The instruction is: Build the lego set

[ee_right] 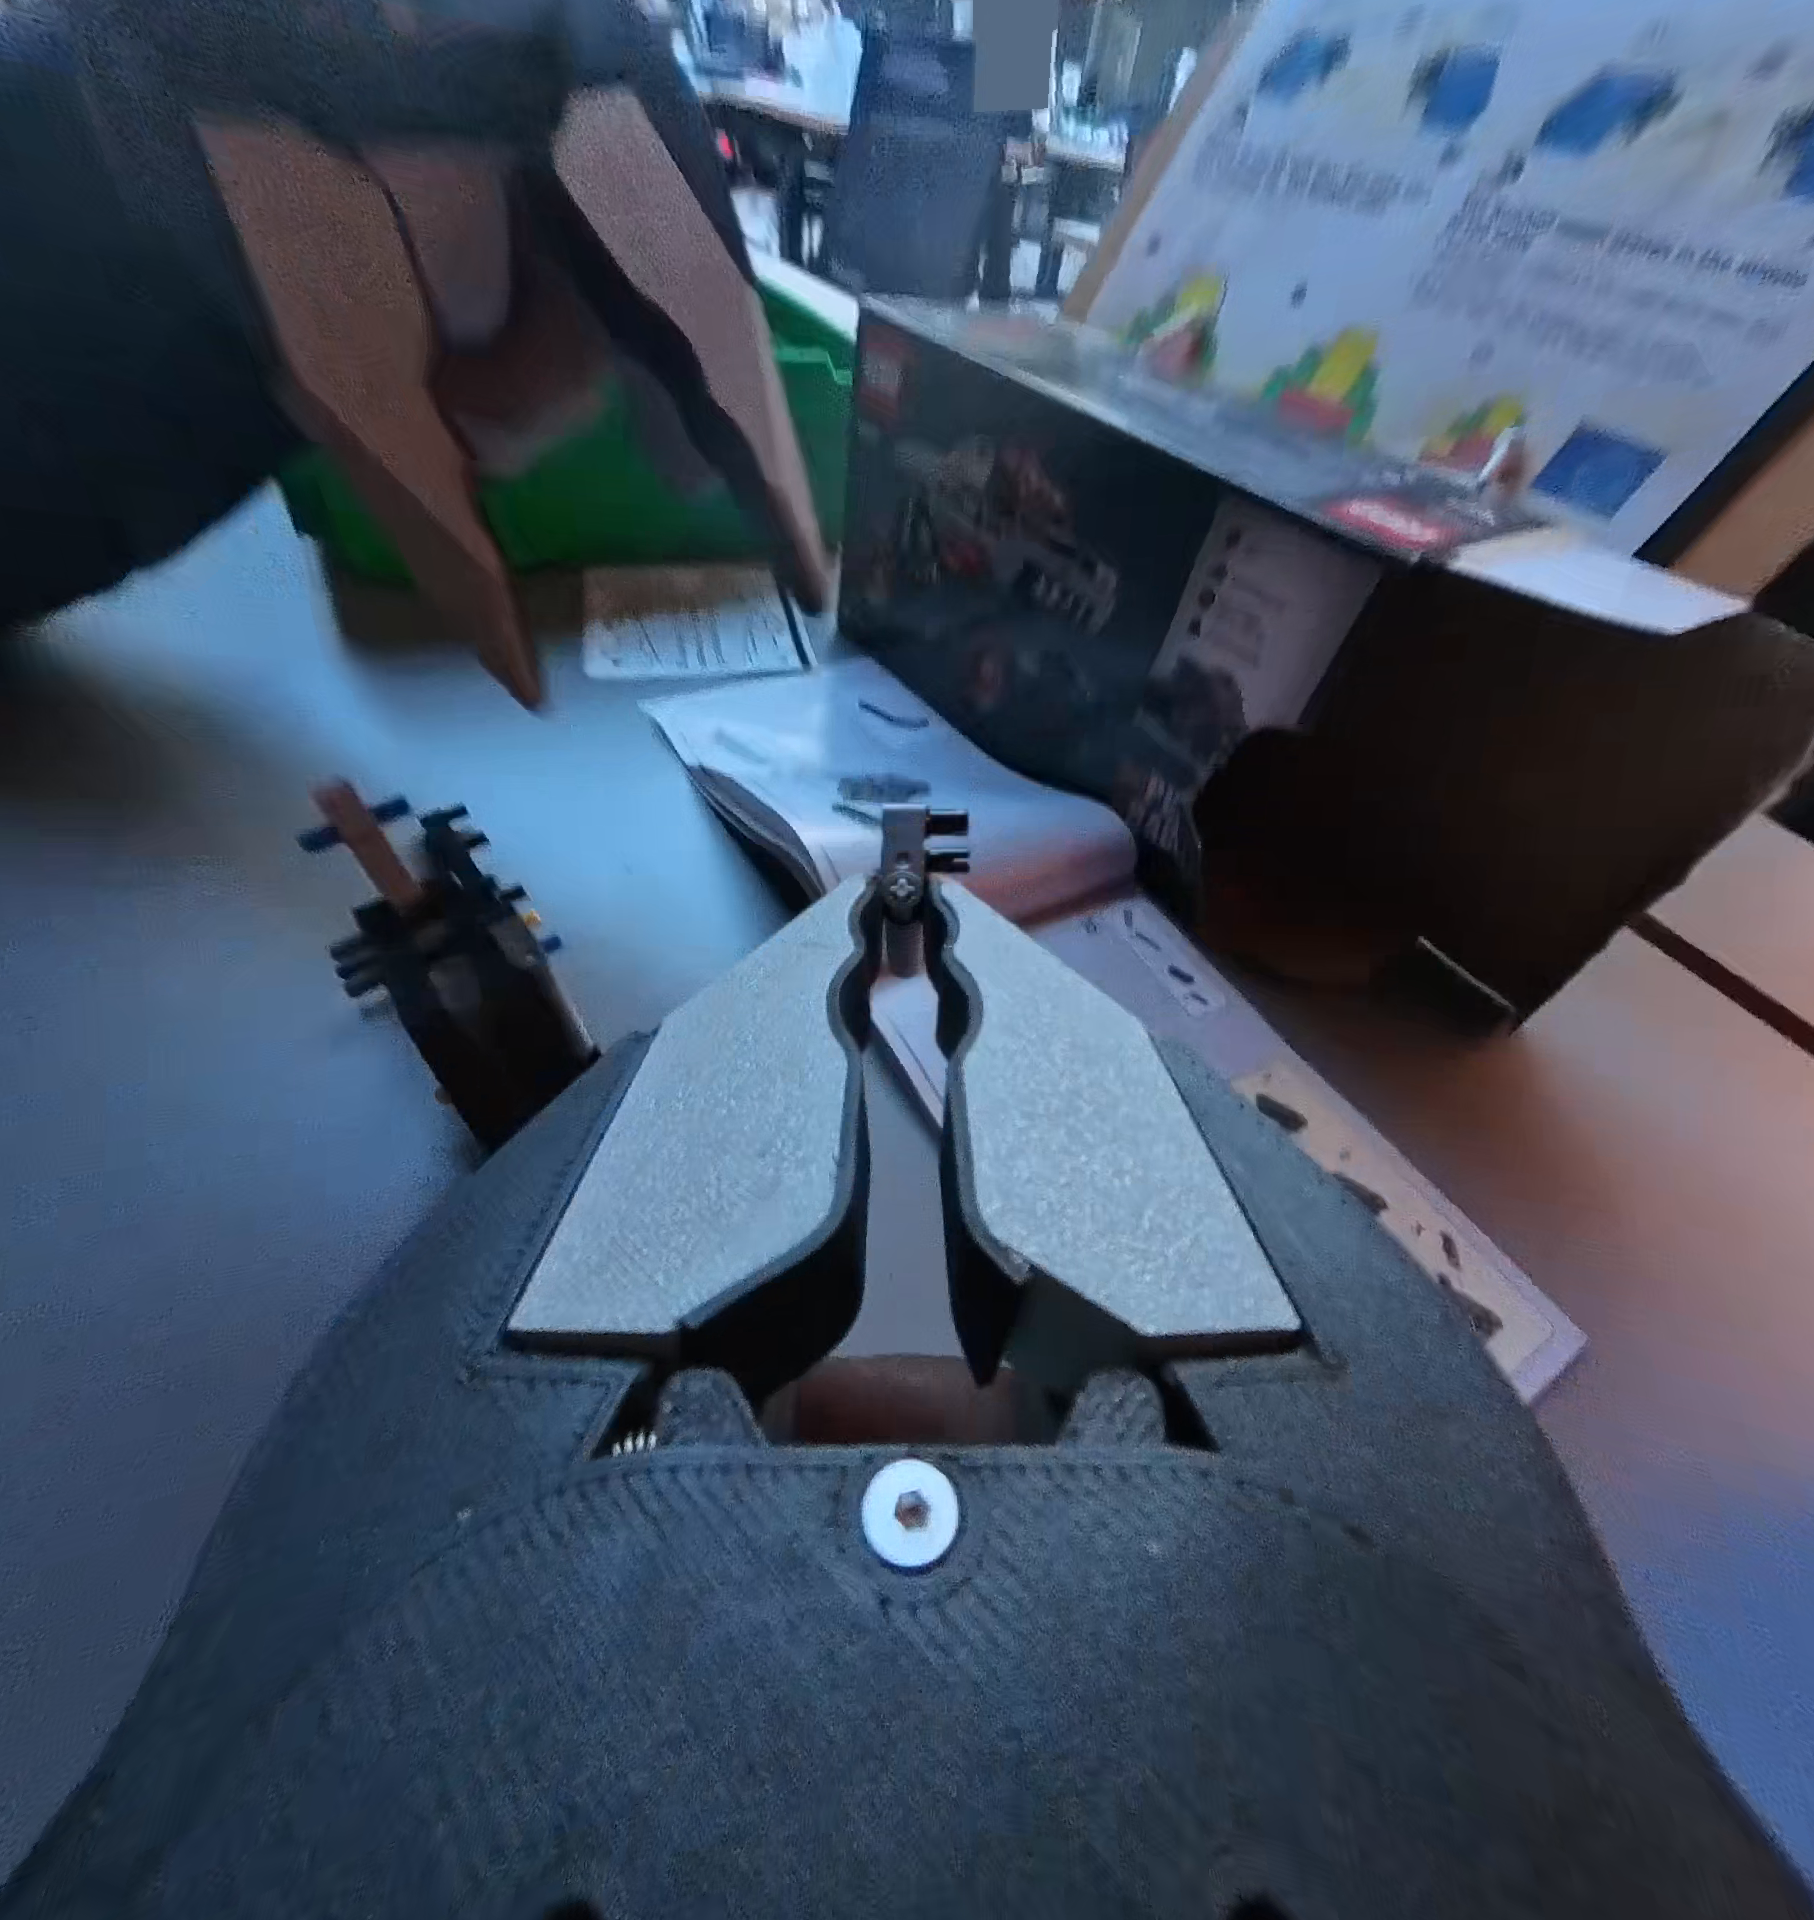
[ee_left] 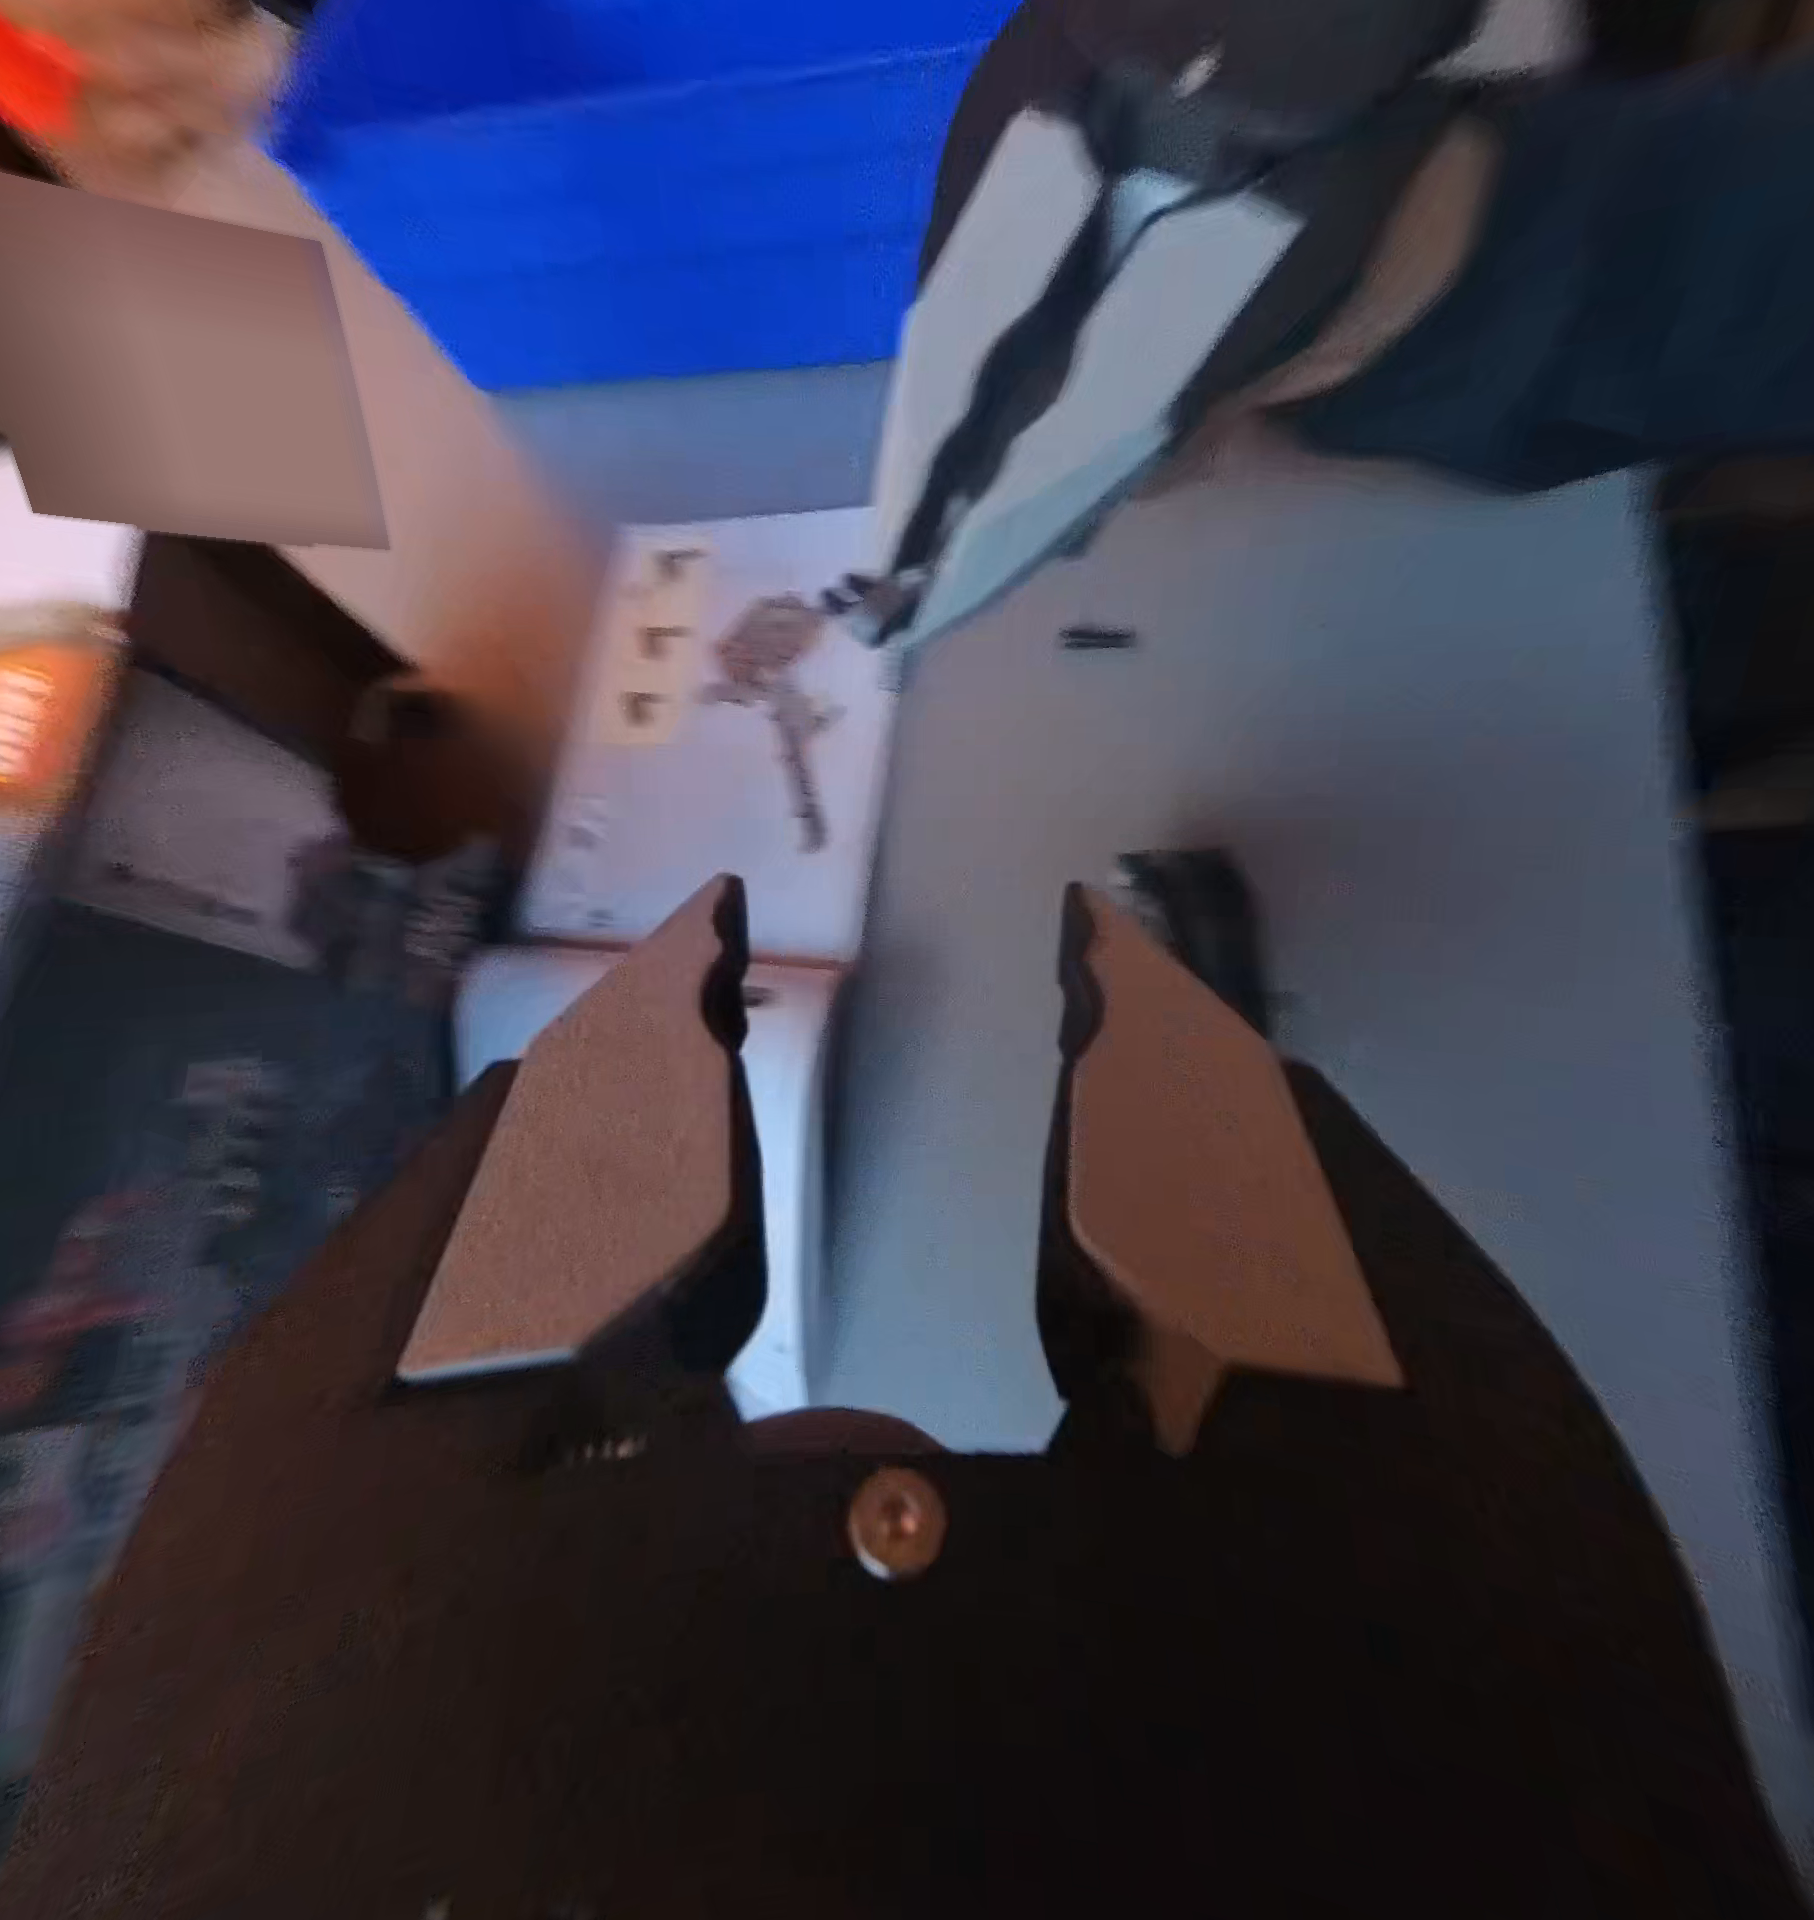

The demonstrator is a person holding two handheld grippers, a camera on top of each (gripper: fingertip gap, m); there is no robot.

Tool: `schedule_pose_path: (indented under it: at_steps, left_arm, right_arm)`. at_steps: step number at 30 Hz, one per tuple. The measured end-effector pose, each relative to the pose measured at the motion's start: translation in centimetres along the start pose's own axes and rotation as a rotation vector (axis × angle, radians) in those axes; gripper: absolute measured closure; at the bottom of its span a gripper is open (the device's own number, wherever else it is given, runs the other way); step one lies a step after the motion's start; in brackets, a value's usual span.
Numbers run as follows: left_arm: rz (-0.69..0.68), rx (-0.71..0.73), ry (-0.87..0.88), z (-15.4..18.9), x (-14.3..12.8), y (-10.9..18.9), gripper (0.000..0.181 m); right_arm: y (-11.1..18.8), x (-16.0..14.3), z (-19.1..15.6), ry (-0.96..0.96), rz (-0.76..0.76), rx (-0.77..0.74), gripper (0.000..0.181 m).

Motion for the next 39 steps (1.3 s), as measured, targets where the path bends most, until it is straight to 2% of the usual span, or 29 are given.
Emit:
schedule_pose_path:
  at_steps: [2,4,8,11,19,22,24,33,39]
  left_arm:
    - [0.011,-0.125,0.081,1.0,-0.2,0.9,0.122]
    - [-0.003,-0.186,0.1,1.6,-1.0,0.9,0.118]
    - [-0.167,-0.284,0.109,3.3,-3.6,-0.6,0.108]
    - [-0.237,-0.388,0.114,5.5,-4.1,-0.8,0.1]
    - [-0.37,-0.385,0.028,7.3,-6.3,-2.8,0.107]
    - [-0.373,-0.463,0.048,8.2,-6.2,-2.6,0.132]
    - [-0.371,-0.47,0.056,8.1,-6.2,-2.6,0.135]
    - [-0.356,-0.415,0.154,4.2,-7.5,-2.5,0.146]
    - [-0.362,-0.452,0.156,4.2,-7.7,-2.3,0.135]
  right_arm:
    - [-0.4,-1.1,0.2,0.005,-0.051,-0.007,0.177]
    - [-0.8,-2.2,0.1,-0.03,-0.113,0.014,0.177]
    - [-1.1,-3.0,0.3,-0.083,-0.135,0.031,0.177]
    - [-1.2,-3.2,0.5,-0.086,-0.137,0.024,0.177]
    - [-1.6,-3.6,0.7,-0.064,-0.143,0.005,0.177]
    - [-1.6,-3.5,0.8,-0.069,-0.134,0.005,0.177]
    - [-1.6,-3.5,0.9,-0.068,-0.132,-0.001,0.177]
    - [-1.5,-3.2,0.8,-0.035,-0.121,0.002,0.177]
    - [-1.0,-2.0,0.9,-0.017,-0.054,-0.001,0.177]
Point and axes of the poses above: each gripper's, where its closed fingertips meet, y back along the fingers, x out of its top, z = x × y across the jaws, the point moved 1 cm from there along y, back along the fingers, and after that the axes turned 3 degrees about x, right-handed, at the moved point
